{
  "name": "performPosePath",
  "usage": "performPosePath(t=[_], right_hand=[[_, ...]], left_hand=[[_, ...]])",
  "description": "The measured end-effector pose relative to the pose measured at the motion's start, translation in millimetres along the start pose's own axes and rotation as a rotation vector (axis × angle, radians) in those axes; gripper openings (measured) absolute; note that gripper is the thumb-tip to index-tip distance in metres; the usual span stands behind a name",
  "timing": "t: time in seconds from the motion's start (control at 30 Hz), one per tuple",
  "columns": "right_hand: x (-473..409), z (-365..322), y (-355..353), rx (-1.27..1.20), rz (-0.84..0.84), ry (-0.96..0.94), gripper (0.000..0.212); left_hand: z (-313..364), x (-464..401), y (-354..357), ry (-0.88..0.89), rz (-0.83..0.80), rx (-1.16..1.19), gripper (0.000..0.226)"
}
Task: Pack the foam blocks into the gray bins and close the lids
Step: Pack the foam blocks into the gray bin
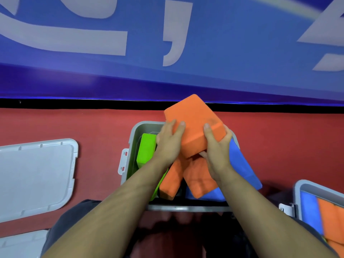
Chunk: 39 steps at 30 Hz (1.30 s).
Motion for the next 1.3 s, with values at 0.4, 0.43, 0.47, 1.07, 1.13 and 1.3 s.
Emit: performPosePath(t=[0.4,0.43,0.47,1.07,1.13,1.3], right_hand=[[-17,-17,-69,0.608,0.262,-0.167,0.07],[-14,-20,-71,0.658,0.271,-0.211,0.072],[-12,-22,-72,0.739,0.278,-0.274,0.075],[-5,2,-33,1.379,0.038,-0.494,0.054],[1,3,-23,1.355,-0.014,-0.533,0.054],[13,19,11,1.21,-0.202,-0.532,0.05]], left_hand=[[-4,8,57,-0.086,-0.252,0.298,0.044],[-1,11,61,-0.064,-0.275,0.273,0.045],[2,13,66,-0.045,-0.302,0.256,0.046],[-30,12,47,-0.234,-0.255,0.109,0.031],[-31,12,37,-0.246,-0.203,0.061,0.051],[-46,11,-5,-0.244,-0.054,-0.023,0.066]])
Point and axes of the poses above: each hand's wrist, its own x-axis away from the middle knuckle, its own y-axis out of the palm, z = x × y, the point moved 5 cm from there along -x, towards the middle knuckle, and after that the axes turned 7 degrees about -x, right-handed, at the moved point
